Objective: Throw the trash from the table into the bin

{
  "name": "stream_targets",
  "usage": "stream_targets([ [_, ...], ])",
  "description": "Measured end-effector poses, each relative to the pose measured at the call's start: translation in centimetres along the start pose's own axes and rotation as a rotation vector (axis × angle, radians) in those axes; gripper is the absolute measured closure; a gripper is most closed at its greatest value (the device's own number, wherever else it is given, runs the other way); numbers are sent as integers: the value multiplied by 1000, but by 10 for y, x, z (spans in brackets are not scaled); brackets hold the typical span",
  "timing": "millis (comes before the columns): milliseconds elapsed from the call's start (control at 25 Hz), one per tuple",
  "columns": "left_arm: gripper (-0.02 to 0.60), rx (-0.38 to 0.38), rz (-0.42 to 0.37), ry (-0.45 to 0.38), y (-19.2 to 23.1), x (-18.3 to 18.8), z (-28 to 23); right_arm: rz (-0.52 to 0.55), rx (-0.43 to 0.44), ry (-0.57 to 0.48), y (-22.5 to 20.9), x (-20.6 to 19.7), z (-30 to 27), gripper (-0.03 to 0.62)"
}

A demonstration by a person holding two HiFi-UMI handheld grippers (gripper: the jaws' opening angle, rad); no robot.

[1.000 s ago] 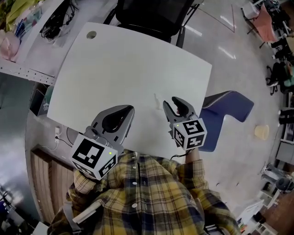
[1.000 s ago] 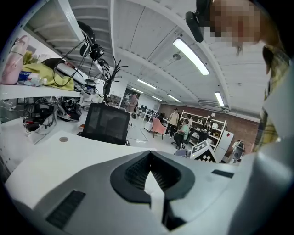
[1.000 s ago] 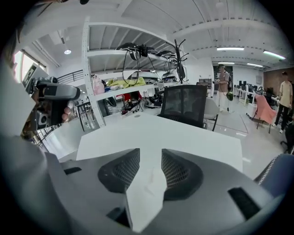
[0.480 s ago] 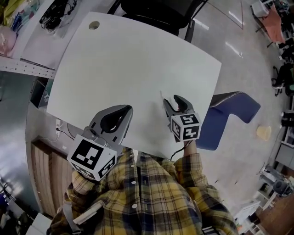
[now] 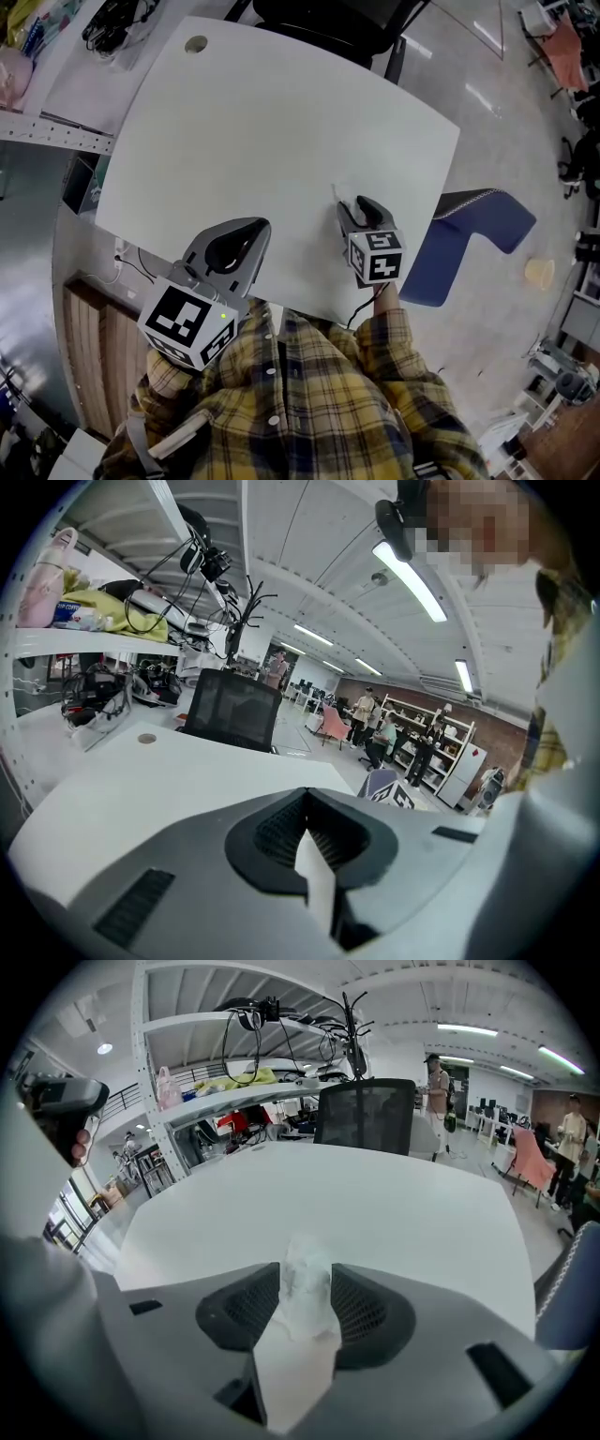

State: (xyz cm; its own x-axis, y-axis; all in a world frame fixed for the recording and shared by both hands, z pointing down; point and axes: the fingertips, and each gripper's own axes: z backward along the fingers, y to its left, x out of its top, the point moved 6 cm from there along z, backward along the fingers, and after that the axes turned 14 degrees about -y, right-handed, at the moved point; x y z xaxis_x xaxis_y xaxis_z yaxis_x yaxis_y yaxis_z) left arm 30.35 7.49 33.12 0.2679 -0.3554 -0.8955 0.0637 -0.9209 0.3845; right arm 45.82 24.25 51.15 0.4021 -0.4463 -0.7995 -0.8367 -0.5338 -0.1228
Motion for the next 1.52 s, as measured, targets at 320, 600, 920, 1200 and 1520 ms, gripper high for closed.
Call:
stream_targets([
  [320, 574, 4, -3, -7, -1, -1, 3, 17, 10, 28, 2, -1, 0, 519],
  [600, 574, 3, -29, -44, -10, 7, 7, 10, 36, -9, 6, 8, 16, 553],
  [920, 574, 8, -77, -127, -39, 23, 20, 29, 104, -99, 25, 34, 53, 556],
  [1200, 574, 39, -100, -213, -69, 20, 42, 58, 187, -198, 43, 55, 92, 556],
  [1520, 574, 189, -78, -281, -78, 9, 91, 145, 351, -232, 89, 76, 104, 556],
])
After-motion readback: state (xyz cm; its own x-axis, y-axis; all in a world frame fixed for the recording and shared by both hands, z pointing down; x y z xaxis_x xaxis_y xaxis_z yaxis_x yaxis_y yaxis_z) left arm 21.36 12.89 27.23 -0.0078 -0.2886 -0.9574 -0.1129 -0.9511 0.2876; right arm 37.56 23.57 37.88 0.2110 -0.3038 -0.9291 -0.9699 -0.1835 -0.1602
